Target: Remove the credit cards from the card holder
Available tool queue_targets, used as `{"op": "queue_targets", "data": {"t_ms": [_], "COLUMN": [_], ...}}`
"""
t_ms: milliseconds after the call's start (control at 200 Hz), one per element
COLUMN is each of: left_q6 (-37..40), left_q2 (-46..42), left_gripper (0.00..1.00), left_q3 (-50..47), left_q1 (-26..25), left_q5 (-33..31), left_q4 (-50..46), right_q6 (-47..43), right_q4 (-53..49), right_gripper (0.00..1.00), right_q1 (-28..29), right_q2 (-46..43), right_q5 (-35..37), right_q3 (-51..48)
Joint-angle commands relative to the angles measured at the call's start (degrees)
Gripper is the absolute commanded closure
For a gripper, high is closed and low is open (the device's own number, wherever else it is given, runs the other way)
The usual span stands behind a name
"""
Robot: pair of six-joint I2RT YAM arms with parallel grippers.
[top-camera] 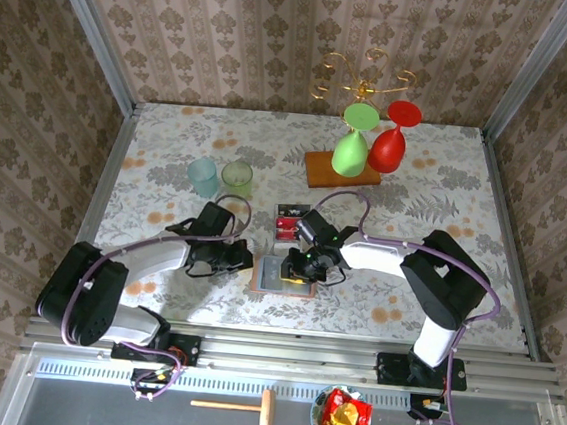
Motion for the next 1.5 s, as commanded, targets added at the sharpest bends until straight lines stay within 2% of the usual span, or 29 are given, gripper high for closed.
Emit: {"op": "queue_targets", "data": {"t_ms": [0, 585, 695, 1000, 1125, 1305, 1495], "left_q6": [-1.29, -2.80, -2.56, -1.40, -1.50, -1.35, -1.05], "left_q2": [-0.77, 2.14, 2.25, 5.45, 7.44, 8.57, 8.88], "left_gripper": [0.92, 0.92, 0.92, 0.93, 0.93, 0.93, 0.94], "left_q3": [1.64, 0.27, 0.38, -0.25, -0.63, -0.89, -1.66], "left_q1": [-0.24, -0.99, -0.99, -0.94, -0.99, -0.94, -0.55], "left_q5": [2.01, 3.06, 2.90, 3.85, 4.64, 4.21, 3.60], "left_q4": [0.54, 4.51, 4.45, 5.23, 6.45, 6.75, 6.29], "right_q6": [0.59, 0.67, 0.42, -0.48, -0.52, 1.04, 1.47], "right_q4": [0.10, 1.54, 0.25, -6.32, -6.66, -2.52, -2.43], "right_gripper": [0.79, 0.94, 0.94, 0.81, 0.81, 0.82, 0.82], "right_q1": [-0.24, 0.04, 0.19, 1.17, 1.45, 1.79, 2.20], "right_q2": [0.74, 0.58, 0.57, -3.13, -3.03, -0.35, 2.41], "right_q5": [0.48, 0.07, 0.25, 3.15, 2.63, -1.94, -1.99], "right_q3": [-1.74, -2.26, -1.52, 2.51, 4.52, 5.76, 6.26]}}
